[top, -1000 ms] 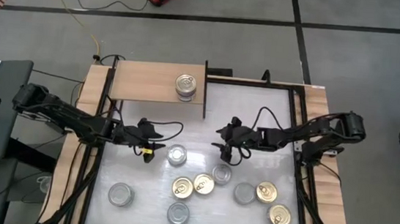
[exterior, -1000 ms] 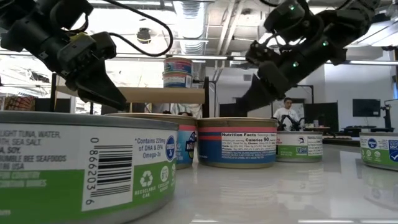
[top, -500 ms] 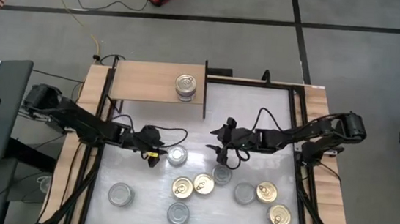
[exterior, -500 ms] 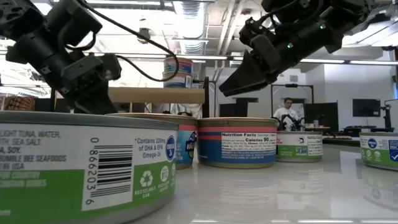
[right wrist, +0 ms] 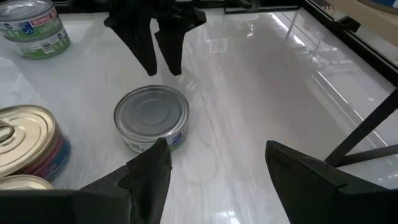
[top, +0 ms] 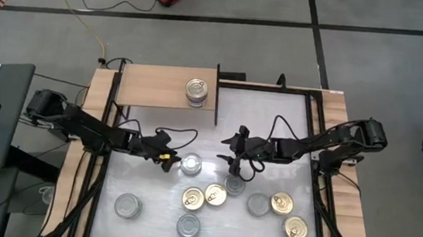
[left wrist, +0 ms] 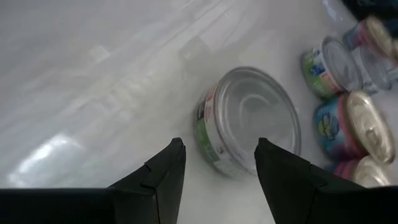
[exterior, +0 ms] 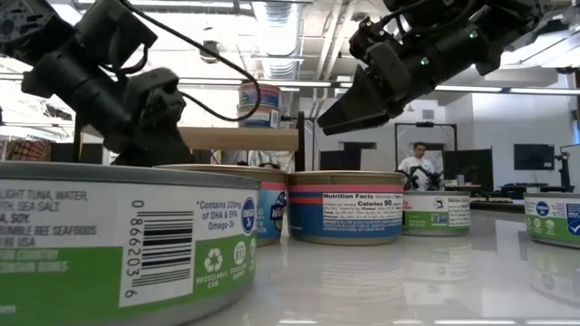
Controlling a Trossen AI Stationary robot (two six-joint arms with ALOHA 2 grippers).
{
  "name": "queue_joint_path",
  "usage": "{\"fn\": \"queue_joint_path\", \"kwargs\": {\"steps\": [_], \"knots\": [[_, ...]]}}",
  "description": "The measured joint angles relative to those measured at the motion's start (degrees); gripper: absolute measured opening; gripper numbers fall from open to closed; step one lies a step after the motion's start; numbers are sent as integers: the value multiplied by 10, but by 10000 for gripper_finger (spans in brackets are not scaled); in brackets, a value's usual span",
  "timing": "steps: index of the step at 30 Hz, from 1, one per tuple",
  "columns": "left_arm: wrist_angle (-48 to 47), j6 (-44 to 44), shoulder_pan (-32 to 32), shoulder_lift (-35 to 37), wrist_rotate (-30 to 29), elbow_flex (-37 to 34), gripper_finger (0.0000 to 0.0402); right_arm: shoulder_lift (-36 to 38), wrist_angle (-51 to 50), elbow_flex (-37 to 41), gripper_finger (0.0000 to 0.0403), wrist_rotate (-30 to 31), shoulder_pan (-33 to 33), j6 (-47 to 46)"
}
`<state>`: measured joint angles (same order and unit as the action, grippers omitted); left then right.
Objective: Stack canned seafood by type on shelf
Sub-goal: Put the green-white tuna can on the shelf
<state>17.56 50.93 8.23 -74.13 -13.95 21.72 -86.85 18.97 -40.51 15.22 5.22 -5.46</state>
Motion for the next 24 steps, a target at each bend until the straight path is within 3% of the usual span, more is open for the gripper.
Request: {"fn": "queue_joint_path", "kwargs": {"steps": [8,18,24], "knots": [[-14,6,-2,-12,-16,29,183,0,0,0,285,0,1,8],[-39,-16,-11,-126,12,81,181,0,-3,-9,285,1,11,14],[-49,-22,-14,-129,25,81,130,0,-1,-9,285,1,18,16]]}}
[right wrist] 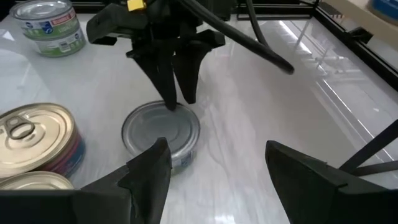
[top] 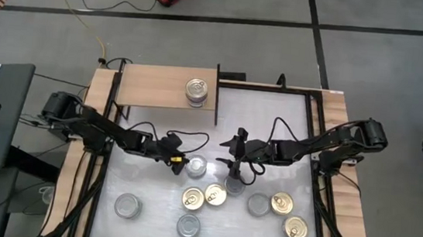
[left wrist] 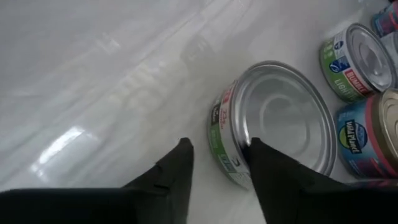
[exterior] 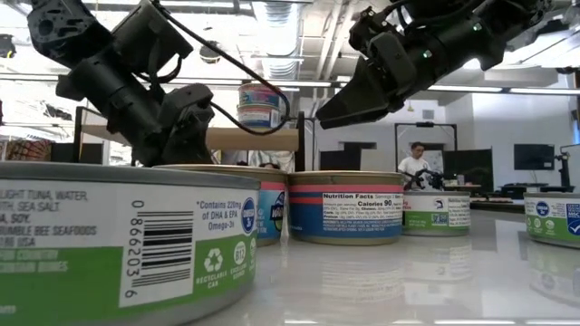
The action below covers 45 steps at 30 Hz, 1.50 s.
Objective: Stack canned seafood by type on shelf
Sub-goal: Put the green-white tuna can on the shelf
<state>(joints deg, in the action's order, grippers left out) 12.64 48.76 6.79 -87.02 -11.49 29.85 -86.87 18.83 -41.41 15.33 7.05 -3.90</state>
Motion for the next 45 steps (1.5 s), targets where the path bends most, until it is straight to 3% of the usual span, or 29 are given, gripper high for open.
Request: {"fn": "queue_joint_path", "kwargs": {"steps": [8,16,21,27,31,37,41,45], "knots": [[-82,-21,0,-1,-3,-2,8,0,-5,0,285,0,4,-1],[-124,-43,0,22,-37,-2,1,0,-1,0,285,0,13,23],[-205,-84,10,113,-82,-6,1,0,10,-1,285,0,16,24],[-236,-115,43,212,-123,-5,4,-7,11,-13,286,15,15,26],[-185,-151,58,232,-123,-4,39,-32,9,-31,286,30,15,40],[-130,-166,92,232,-126,-4,146,-72,6,-55,286,29,16,40],[-124,-147,121,223,-190,-4,218,-73,7,-57,286,29,15,40],[-112,-136,143,182,-260,3,263,-73,7,-57,286,31,14,39]]}}
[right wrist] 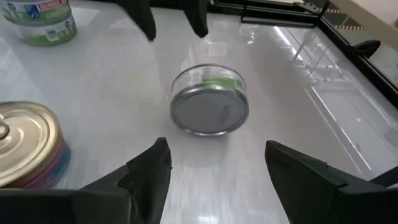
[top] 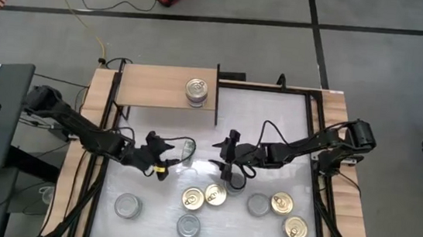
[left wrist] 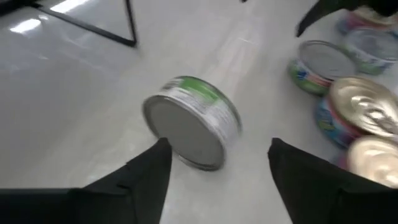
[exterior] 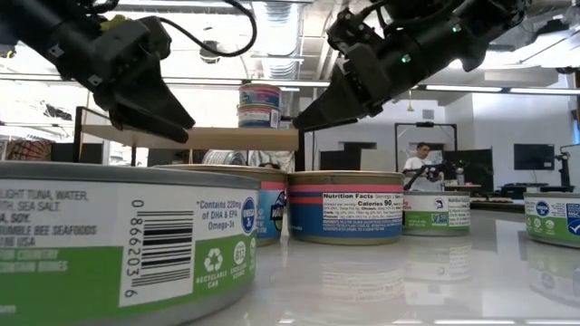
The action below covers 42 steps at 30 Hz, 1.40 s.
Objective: Stack canned seafood by type on shelf
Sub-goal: Put the green-white tuna can on the shelf
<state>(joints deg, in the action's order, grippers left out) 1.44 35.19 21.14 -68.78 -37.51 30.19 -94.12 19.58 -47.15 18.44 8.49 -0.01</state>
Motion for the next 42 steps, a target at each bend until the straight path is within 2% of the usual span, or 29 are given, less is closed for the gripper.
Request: {"fn": "queue_joint_path", "kwargs": {"steps": [3,8,14,20,25,28,35,42], "knots": [[1,20,2,-48,-27,22,274,0,-3,0,286,25,0,-5],[-3,32,2,-137,-36,90,277,0,-14,0,286,28,-4,-16],[-86,92,2,-226,-73,176,277,0,-13,0,286,29,1,-25],[-179,147,-12,-271,-78,207,277,1,-9,0,286,29,13,-23],[-218,143,-13,-277,-123,208,275,1,-7,0,286,29,20,-14],[-221,112,-13,-277,-145,208,256,1,-11,1,286,29,20,-11],[-217,-52,-12,-277,-160,206,195,29,-40,1,286,29,26,-11],[-225,-122,-1,-263,-68,206,205,67,-66,1,286,29,51,-14]]}}
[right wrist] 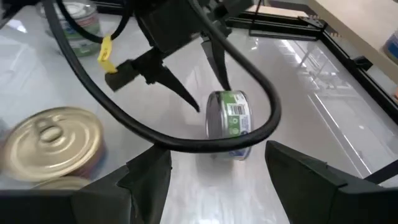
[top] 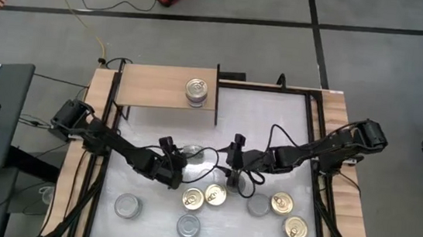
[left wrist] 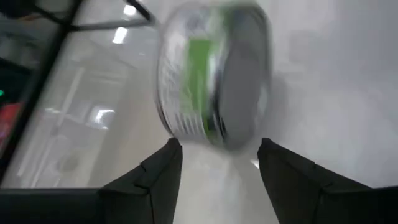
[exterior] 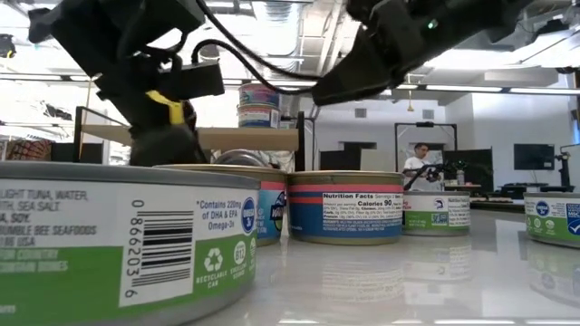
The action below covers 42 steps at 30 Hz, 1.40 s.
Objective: Stack canned seafood by type on shelf
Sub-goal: Put the green-white tuna can on the shelf
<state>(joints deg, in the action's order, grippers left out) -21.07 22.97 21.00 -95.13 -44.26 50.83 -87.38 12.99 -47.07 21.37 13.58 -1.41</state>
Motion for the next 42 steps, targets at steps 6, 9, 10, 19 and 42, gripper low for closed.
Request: {"fn": "queue_joint_path", "kwargs": {"steps": [6,9,10,19,42], "knots": [[-7,-11,3,65,68,10,231,11,-18,0,286,0,4,-1],[22,1,-6,90,82,14,242,15,-45,-2,286,0,3,-13],[31,0,-9,95,83,14,247,20,-75,-5,286,0,4,-18],[127,-128,-85,88,166,14,303,66,-265,-38,286,-20,33,-86],[107,-191,-180,26,343,14,263,67,-256,-39,286,-19,46,-82]]}}
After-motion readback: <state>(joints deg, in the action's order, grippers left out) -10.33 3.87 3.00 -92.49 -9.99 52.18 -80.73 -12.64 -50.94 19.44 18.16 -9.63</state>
